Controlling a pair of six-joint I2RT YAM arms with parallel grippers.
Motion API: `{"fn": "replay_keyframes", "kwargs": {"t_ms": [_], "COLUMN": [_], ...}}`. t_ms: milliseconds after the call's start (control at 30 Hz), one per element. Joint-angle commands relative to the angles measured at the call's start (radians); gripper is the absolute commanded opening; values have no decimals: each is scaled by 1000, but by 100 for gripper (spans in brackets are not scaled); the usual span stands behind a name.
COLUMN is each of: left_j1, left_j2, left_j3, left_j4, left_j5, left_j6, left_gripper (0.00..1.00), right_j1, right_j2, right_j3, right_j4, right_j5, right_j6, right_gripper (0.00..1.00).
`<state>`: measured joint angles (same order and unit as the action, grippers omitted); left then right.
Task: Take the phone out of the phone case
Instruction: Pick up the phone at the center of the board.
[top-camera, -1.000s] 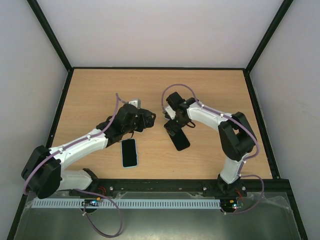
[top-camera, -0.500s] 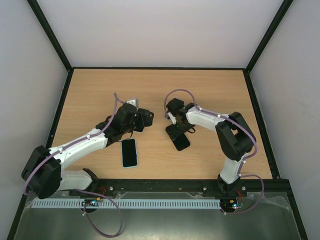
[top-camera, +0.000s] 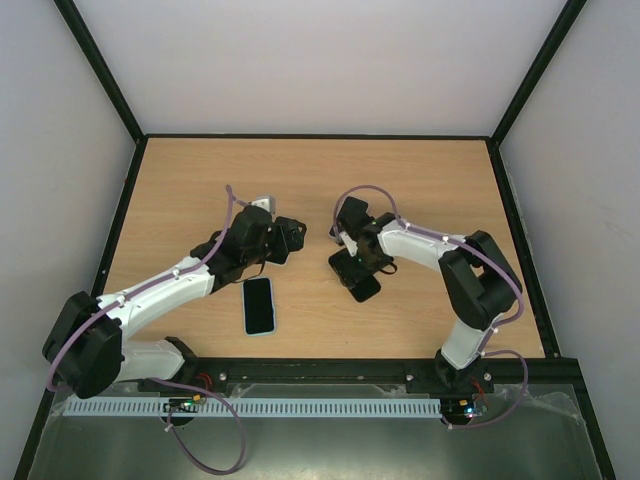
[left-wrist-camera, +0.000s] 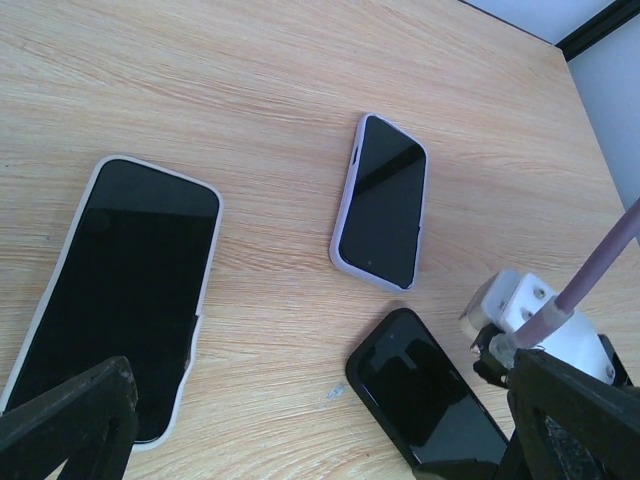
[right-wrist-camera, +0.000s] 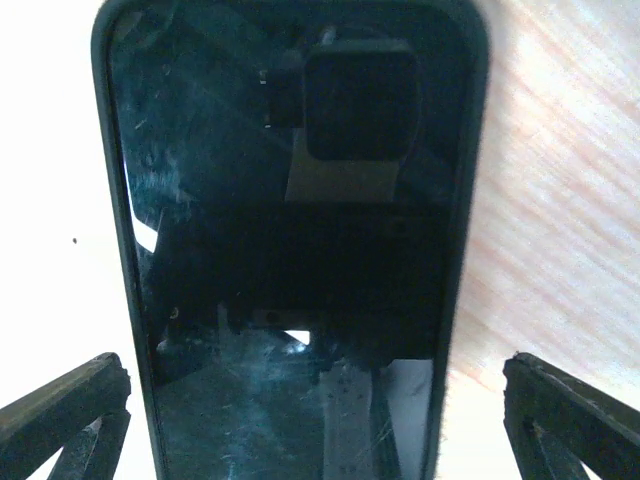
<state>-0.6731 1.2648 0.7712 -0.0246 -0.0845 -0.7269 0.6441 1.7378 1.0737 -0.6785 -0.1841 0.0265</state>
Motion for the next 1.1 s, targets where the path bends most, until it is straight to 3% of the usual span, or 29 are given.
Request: {"fn": "replay_keyframes", "kwargs": {"t_ms": [0, 233, 400, 600, 967, 1067], "left_j1": [5, 6, 6, 6, 14, 14], "left_j2": [7, -10, 5, 13, 104, 96], "left_j3": [28, -2, 24, 23, 55, 17], "left_j4": [4, 9, -7, 11, 27, 72], "left_j5": [-5, -19, -42, -65, 13, 64], "left_j6": [-10, -37, -37, -24, -66, -118], "left_gripper": [100, 100, 100, 100, 100, 100], "right_j1": [12, 17, 17, 17, 7, -2], "right_j2": [-11, -62, -21, 13, 38, -27], "right_j3": [-34, -71, -103, -84, 32, 47], "right_j4": [-9, 64, 87, 70, -30, -19], "right_j5": [-43, 2, 123, 148, -11, -55], "right_j6": [34, 83, 130, 127, -20, -51], "right_gripper": [97, 98, 98, 99, 61, 56]}}
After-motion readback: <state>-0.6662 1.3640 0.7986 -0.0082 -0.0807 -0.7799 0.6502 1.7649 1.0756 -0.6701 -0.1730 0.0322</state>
